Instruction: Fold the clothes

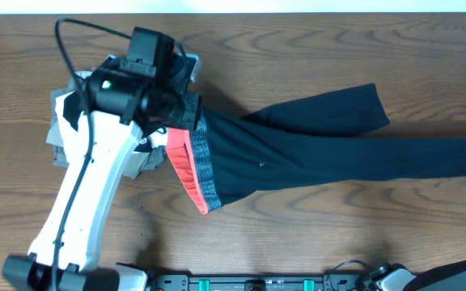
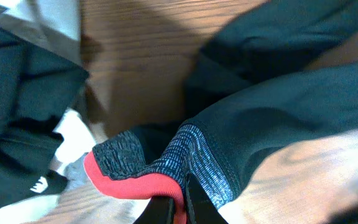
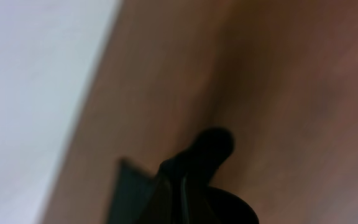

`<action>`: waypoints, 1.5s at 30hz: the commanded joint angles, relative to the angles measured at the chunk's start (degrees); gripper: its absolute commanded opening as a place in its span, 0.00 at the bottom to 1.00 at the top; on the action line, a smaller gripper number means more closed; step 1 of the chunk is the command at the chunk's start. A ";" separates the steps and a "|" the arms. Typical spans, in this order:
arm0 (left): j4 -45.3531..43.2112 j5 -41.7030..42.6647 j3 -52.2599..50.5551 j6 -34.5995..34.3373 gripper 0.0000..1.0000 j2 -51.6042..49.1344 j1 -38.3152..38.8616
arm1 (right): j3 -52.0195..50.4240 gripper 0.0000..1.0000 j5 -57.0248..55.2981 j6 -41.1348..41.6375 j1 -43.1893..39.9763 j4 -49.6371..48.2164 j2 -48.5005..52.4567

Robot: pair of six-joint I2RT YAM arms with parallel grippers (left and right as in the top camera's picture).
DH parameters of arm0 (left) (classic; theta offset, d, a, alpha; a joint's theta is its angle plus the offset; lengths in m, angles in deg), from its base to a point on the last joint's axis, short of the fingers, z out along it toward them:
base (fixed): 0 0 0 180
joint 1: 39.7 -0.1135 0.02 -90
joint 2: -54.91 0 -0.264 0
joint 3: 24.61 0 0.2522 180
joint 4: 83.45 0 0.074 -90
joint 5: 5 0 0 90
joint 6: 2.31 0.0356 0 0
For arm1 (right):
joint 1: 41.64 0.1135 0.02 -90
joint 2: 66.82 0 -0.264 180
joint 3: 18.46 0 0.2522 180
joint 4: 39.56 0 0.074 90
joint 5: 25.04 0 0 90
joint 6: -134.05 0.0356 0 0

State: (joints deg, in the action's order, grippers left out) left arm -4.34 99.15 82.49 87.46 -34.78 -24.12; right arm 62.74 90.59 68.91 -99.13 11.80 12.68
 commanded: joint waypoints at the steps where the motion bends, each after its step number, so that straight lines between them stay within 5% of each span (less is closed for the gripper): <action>1: -1.42 -3.98 0.63 -0.92 0.06 -1.77 -0.39 | 0.28 0.01 -17.51 -3.15 1.01 -0.09 1.77; 8: -3.26 -7.02 0.66 -1.36 0.06 -3.17 -0.39 | 0.28 0.08 -21.70 -3.17 1.01 0.85 11.61; 23: -4.92 -7.76 0.66 -1.33 0.06 -3.04 -0.39 | 0.28 0.38 1.77 -25.11 2.62 -4.48 26.91; 45: -5.49 -7.13 0.66 -1.33 0.06 -3.04 -0.39 | -0.46 0.34 -13.66 -25.75 5.07 5.27 27.02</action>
State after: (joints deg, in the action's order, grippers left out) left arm -9.70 92.31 82.49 86.22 -38.10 -24.23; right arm 62.74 78.89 42.84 -94.65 16.74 39.41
